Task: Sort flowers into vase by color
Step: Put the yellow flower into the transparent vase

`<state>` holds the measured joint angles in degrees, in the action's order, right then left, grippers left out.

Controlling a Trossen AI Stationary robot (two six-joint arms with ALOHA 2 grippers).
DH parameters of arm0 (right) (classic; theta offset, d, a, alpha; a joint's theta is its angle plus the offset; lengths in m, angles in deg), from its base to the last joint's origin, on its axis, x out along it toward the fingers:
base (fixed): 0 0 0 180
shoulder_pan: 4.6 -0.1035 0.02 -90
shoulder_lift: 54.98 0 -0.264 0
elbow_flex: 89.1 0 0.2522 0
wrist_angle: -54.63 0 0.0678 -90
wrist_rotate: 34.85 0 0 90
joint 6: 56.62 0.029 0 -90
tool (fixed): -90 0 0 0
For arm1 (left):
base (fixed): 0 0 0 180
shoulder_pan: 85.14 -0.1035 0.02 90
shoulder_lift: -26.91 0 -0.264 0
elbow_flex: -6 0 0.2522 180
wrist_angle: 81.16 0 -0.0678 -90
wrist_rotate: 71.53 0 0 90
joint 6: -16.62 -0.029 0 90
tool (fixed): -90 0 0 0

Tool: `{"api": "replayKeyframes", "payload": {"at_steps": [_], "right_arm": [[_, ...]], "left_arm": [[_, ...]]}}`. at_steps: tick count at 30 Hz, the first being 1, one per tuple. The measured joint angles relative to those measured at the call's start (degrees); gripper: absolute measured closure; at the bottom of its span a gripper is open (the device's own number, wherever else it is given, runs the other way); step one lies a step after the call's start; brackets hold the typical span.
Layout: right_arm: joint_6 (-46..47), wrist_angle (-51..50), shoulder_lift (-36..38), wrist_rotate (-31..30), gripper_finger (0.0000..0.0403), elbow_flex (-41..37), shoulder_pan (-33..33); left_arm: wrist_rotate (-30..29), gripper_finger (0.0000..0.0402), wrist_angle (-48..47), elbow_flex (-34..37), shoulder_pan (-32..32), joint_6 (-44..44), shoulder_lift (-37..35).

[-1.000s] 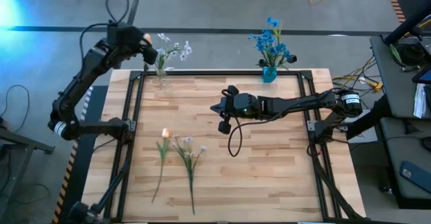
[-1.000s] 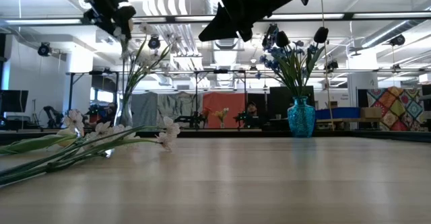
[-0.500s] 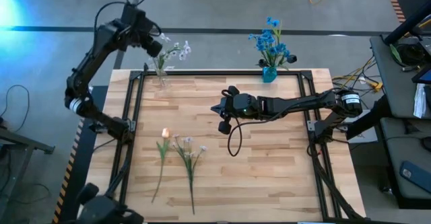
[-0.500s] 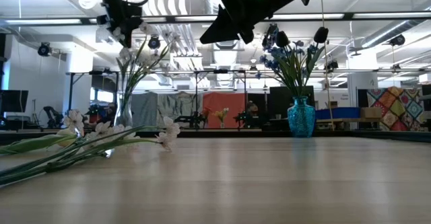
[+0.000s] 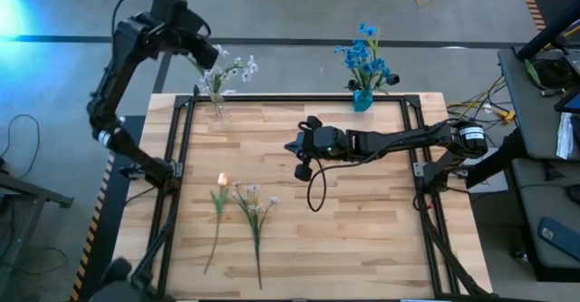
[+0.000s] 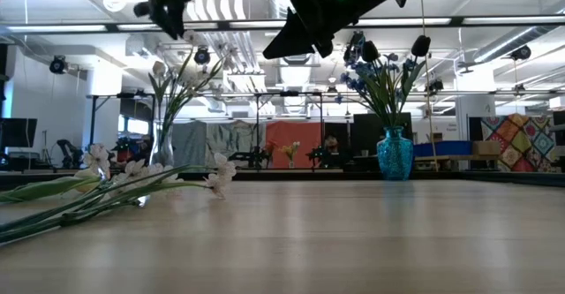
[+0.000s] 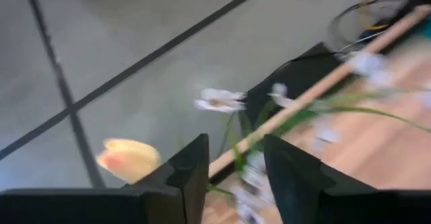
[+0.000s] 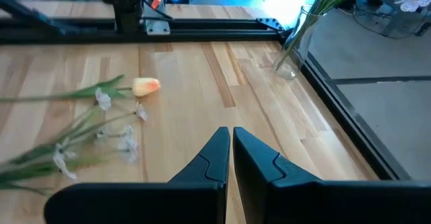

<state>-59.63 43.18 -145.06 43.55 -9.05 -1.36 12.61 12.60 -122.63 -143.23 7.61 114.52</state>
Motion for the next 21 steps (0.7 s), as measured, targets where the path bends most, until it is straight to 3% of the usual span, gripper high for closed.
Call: {"api": "replayKeyframes", "payload": {"at_steps": [3, 7, 15, 21], "right_arm": [[-2.6, 0.5, 0.0, 0.0, 0.039, -0.3, 0.0], [-3.6, 5.1, 0.0, 0.0, 0.039, -2.8, 0.0], [-2.0, 20.9, 0.0, 2.6, 0.0391, -12.5, -0.2], [-0.2, 25.8, 0.0, 2.5, 0.039, -17.4, -0.2]], "left_arm": [[0.6, 0.0273, 0.3, 3.6, 3.3, 1.3, -4.8], [0.6, 0.0305, 6.4, 12.4, 9.6, 4.0, -13.6], [0.0, 0.039, 23.6, 35.7, 23.7, 11.8, -32.7], [-5.9, 0.0399, 33.5, 53.6, 36.1, 16.9, -42.6]]}}
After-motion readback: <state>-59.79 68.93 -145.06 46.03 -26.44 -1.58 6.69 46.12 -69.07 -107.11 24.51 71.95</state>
